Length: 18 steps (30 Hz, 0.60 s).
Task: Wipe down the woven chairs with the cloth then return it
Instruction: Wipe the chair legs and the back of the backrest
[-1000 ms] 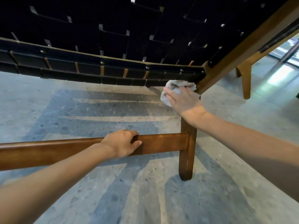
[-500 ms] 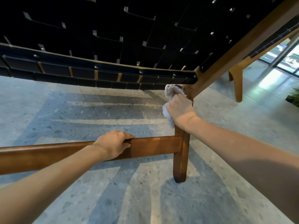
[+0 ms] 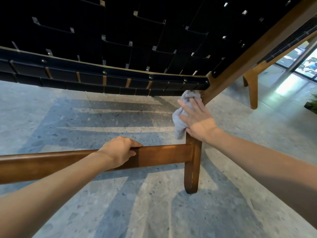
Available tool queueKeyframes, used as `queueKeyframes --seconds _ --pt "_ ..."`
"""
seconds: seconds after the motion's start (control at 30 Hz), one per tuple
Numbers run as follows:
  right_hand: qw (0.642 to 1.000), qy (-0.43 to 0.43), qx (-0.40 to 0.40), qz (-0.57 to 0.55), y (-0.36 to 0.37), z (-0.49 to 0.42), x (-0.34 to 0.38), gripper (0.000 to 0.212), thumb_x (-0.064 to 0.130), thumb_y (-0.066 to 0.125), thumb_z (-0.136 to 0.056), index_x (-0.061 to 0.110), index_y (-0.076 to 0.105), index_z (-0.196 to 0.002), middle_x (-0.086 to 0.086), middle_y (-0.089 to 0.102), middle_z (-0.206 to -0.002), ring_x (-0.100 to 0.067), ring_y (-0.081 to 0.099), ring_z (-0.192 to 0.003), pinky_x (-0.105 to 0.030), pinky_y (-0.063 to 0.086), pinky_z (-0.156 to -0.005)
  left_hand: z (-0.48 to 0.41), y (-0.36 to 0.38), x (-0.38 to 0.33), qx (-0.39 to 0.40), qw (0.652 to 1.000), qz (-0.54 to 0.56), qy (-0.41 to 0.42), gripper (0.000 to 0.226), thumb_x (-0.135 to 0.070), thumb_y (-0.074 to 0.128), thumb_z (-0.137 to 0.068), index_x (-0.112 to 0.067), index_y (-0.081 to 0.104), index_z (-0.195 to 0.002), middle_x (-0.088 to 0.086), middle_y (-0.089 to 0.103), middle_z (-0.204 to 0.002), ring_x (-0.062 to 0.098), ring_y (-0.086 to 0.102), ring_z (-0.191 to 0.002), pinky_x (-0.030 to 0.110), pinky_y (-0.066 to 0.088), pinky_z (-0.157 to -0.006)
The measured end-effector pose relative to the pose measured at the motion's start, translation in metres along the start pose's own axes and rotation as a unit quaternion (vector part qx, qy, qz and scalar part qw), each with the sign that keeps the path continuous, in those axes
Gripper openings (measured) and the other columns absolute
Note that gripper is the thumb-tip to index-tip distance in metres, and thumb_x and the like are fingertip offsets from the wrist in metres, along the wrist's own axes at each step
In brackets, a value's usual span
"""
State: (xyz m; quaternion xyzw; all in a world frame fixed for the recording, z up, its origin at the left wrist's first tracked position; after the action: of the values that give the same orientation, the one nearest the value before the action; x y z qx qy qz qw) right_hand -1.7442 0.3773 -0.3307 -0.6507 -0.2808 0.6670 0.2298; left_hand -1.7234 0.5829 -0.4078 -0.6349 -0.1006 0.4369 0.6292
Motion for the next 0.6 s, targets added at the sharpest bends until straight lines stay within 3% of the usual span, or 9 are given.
queueKeyframes --seconds 0.1,0.2,0.33,0.5,0.6 --pt "1.0 0.018 0.017 0.015 -0.004 -0.006 -0.004 0.04 0.034 0.051 -0.092 0.025 0.053 -0.131 -0.012 0.019 -0.155 -0.041 0.008 -0.142 -0.05 -0.002 -0.119 -0.001 0.0 0.0 0.002 1.0 -0.005 0.001 0.041 -0.022 0.047 -0.099 -0.031 0.045 -0.14 -0.008 0.049 -0.142 0.018 0.045 -0.129 0.031 0.037 -0.107" --pt "0.999 0.006 0.03 0.011 -0.002 -0.003 0.003 0.038 0.03 0.046 -0.093 0.022 0.055 -0.129 -0.01 0.039 -0.14 -0.037 0.019 -0.138 -0.045 0.003 -0.118 0.0 0.0 -0.001 0.004 1.0 -0.002 -0.001 0.041 -0.021 0.048 -0.099 -0.03 0.046 -0.139 -0.007 0.049 -0.141 0.018 0.045 -0.129 0.032 0.037 -0.106" --pt "0.999 -0.026 0.02 -0.022 0.008 0.016 0.023 0.035 0.03 0.047 -0.093 0.02 0.059 -0.124 -0.01 0.049 -0.134 -0.033 0.03 -0.133 -0.043 0.008 -0.117 -0.005 -0.003 -0.004 0.0 1.0 -0.011 -0.006 0.043 -0.013 0.053 -0.096 -0.027 0.05 -0.136 -0.004 0.053 -0.138 0.018 0.048 -0.127 0.033 0.04 -0.104" --pt "0.995 -0.06 0.02 -0.082 0.017 0.028 0.037 0.035 0.015 0.05 -0.092 0.026 0.056 -0.125 -0.012 0.05 -0.134 -0.034 0.037 -0.127 -0.048 0.018 -0.111 -0.012 -0.001 -0.011 -0.011 0.999 -0.038 -0.016 0.045 -0.006 0.057 -0.091 -0.022 0.054 -0.133 0.0 0.056 -0.133 0.018 0.051 -0.122 0.031 0.042 -0.103" --pt "0.991 -0.017 -0.006 -0.131 0.0 0.033 0.031 0.045 0.013 0.055 -0.091 0.032 0.05 -0.132 -0.009 0.046 -0.141 -0.036 0.038 -0.127 -0.053 0.024 -0.104 -0.014 -0.002 -0.013 -0.012 0.998 -0.06 -0.025 0.043 -0.007 0.058 -0.09 -0.022 0.056 -0.131 0.002 0.056 -0.132 0.019 0.052 -0.121 0.031 0.043 -0.101"
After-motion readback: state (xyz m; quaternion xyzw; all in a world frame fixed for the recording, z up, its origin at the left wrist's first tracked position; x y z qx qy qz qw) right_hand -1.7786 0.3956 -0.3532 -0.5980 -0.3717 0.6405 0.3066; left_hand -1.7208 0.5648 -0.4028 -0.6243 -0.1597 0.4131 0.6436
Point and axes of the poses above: each hand's wrist, its own z-axis away from the middle knuckle, its own y-axis out of the palm, x = y × z, the point moved 7 cm from there along -z, towards the middle knuckle
